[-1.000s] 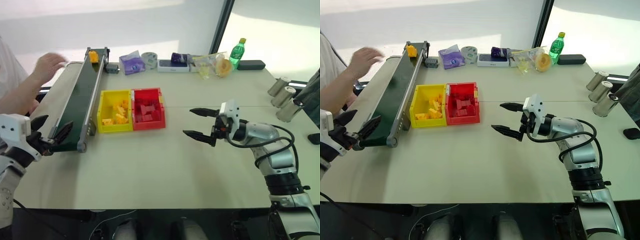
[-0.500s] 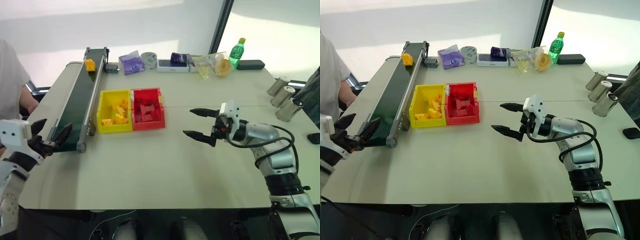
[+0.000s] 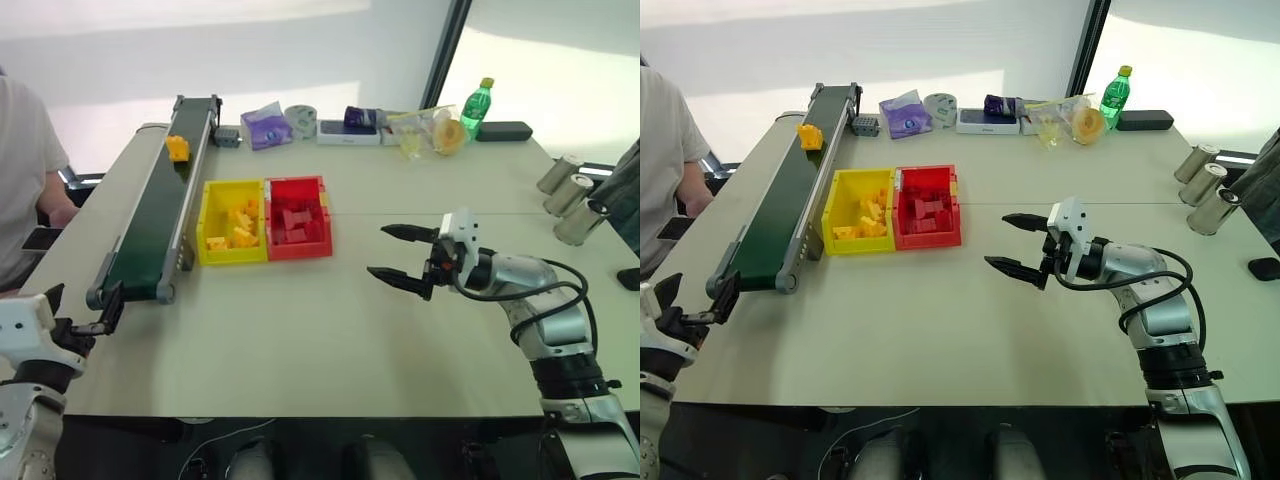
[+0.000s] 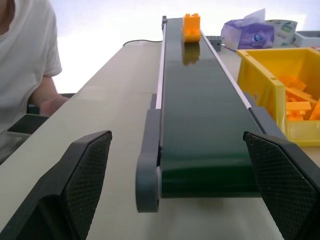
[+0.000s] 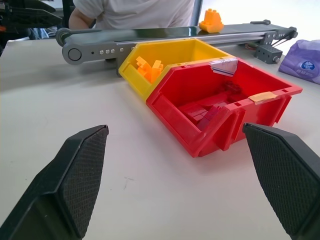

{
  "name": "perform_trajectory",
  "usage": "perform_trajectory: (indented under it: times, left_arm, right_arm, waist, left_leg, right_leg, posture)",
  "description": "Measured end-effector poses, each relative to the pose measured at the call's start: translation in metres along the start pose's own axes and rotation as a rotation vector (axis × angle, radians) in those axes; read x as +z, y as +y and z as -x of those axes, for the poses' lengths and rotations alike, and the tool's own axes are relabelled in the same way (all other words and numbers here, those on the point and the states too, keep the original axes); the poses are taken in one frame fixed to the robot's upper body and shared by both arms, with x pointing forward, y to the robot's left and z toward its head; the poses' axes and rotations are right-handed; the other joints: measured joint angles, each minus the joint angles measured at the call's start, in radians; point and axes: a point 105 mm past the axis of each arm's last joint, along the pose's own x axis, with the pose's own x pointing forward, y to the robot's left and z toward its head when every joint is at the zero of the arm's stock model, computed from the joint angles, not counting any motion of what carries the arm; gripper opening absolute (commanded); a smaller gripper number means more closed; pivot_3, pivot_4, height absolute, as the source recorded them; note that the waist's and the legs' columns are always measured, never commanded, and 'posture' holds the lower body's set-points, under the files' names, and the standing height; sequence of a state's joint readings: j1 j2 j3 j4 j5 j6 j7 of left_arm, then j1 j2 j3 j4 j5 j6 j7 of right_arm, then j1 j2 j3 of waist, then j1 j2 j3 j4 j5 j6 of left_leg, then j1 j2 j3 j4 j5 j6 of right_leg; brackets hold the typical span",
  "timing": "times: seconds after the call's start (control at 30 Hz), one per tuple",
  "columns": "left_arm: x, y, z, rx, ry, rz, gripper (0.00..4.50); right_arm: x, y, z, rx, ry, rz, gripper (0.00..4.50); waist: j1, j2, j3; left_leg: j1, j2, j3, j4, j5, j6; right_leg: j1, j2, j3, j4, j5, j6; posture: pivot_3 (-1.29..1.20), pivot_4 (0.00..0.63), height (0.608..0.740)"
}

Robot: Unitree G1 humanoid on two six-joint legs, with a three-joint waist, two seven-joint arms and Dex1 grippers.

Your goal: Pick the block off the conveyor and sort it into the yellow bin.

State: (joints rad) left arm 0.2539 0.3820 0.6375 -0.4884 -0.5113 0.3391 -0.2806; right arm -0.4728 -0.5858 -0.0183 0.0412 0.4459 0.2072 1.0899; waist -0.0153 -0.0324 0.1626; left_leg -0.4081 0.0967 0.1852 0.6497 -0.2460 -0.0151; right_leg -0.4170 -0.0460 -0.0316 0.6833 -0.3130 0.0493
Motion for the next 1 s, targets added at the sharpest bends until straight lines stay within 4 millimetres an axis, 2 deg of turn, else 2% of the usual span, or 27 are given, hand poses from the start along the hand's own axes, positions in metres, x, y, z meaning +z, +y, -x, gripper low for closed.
perform_trajectory:
  times: [0.27,0.63,0.8,1.0]
  left_arm:
    - [0.003,-0.01,-0.007,-0.034,-0.018,0.013,4.44]
    - [0.019,-0.02,-0.025,-0.094,-0.05,0.013,4.44]
    - [0.021,-0.03,-0.046,-0.126,-0.001,0.012,4.44]
    - [0.025,-0.028,-0.083,-0.122,0.046,0.045,4.44]
  right_arm:
    - [0.0,0.0,0.0,0.0,-0.001,0.001,4.5]
    - [0.0,0.0,-0.001,0.0,-0.004,0.001,4.5]
    - [0.0,0.001,-0.002,0.002,-0.011,-0.001,4.5]
    - [0.001,0.001,-0.003,0.002,-0.015,-0.002,4.5]
  waist:
    - [-0.002,0.0,0.0]
    - [-0.001,0.0,0.0]
    - [0.0,0.0,0.0]
    - [0.003,0.0,0.0]
  left_leg:
    - [0.0,0.0,0.0,0.0,0.0,0.0]
    - [0.0,0.0,0.0,0.0,0.001,-0.002]
    - [0.0,0.0,0.0,0.0,0.002,-0.003]
    - [0.0,0.0,0.0,0.0,0.002,-0.004]
  right_leg:
    - [0.0,0.0,0.0,0.0,0.0,0.0]
    - [0.0,0.0,0.0,0.0,0.0,0.0]
    - [0.0,0.001,0.0,0.0,0.0,0.0]
    - [0.0,0.001,0.0,0.0,0.0,0.0]
  posture:
    - [0.0,0.15,0.74]
    - [0.0,0.15,0.74]
    - [0.0,0.15,0.74]
    - [0.0,0.15,0.74]
